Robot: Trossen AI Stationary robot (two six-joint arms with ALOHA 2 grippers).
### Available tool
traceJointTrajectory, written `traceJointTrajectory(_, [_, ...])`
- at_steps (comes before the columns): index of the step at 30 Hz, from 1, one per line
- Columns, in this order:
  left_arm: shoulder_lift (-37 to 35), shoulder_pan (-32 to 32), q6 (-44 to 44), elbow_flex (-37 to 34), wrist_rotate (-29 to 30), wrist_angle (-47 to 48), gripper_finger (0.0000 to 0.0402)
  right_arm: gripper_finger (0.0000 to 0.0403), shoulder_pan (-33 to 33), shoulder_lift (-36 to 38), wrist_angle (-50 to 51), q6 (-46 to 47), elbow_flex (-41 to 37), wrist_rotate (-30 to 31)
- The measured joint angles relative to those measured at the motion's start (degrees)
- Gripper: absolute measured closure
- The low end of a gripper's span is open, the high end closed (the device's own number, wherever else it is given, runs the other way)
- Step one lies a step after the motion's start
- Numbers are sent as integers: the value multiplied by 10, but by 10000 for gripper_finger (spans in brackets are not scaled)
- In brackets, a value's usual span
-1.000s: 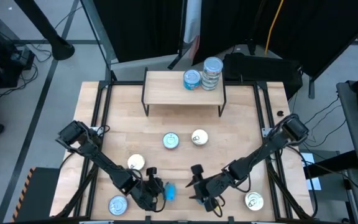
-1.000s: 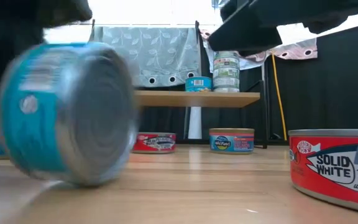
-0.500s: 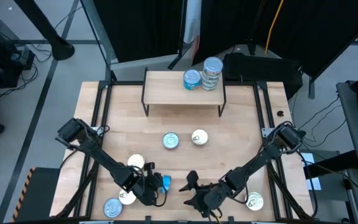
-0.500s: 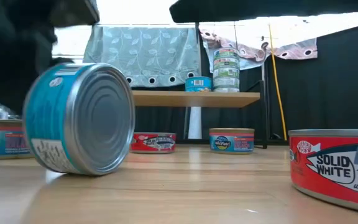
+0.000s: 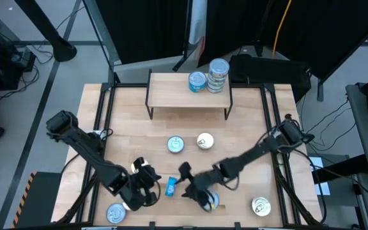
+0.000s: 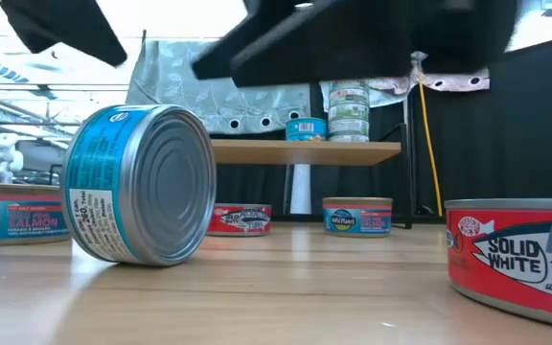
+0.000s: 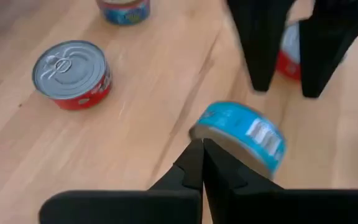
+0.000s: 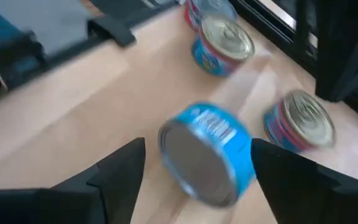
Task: Stack canned seafood by type on shelf
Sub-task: Stack the blue tuna can on top of the other blue tuna cans on the shelf
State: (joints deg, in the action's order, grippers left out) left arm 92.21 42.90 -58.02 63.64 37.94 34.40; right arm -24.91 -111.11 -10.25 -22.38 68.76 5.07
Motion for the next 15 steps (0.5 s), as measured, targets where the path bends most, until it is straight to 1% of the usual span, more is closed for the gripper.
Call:
traceJointTrajectory(2, [1,14,-39,1,13,16,396,107,23,0,19,-22,18,-55])
traceJointTrajectory(6, [1,39,-114,0,44,64,396,81,56,-2,58,-70,54,-132])
traceJointTrajectory(10, [1,49,-164,0,65,104,396,74,92,-21,84,-75,84,-237])
traceJointTrajectory(11, [1,49,-167,0,66,111,396,74,99,-28,94,-82,89,-252])
traceJointTrajectory(15, [1,47,-167,0,66,113,396,74,115,-59,102,-119,106,-267])
